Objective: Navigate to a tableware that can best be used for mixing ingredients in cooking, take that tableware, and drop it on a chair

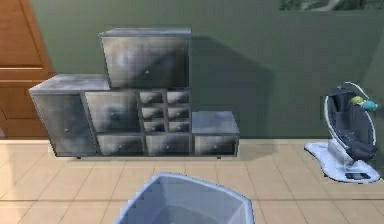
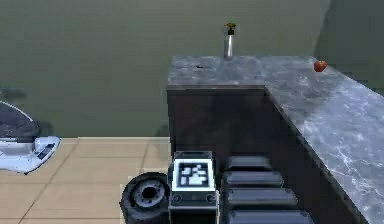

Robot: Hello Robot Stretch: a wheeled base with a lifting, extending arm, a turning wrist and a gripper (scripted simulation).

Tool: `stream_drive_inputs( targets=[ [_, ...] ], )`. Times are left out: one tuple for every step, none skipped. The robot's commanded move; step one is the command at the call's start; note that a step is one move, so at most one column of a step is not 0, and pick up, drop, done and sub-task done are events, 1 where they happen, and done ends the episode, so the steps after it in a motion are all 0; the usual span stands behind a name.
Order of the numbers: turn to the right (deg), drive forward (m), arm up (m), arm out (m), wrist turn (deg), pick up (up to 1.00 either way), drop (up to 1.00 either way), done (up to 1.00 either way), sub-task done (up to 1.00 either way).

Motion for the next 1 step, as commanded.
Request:
stream_drive_inputs(
  targets=[
    [-45.0,0.0,0.0,0.0,0.0,0.0,0.0,0.0,0.0]
  ],
)
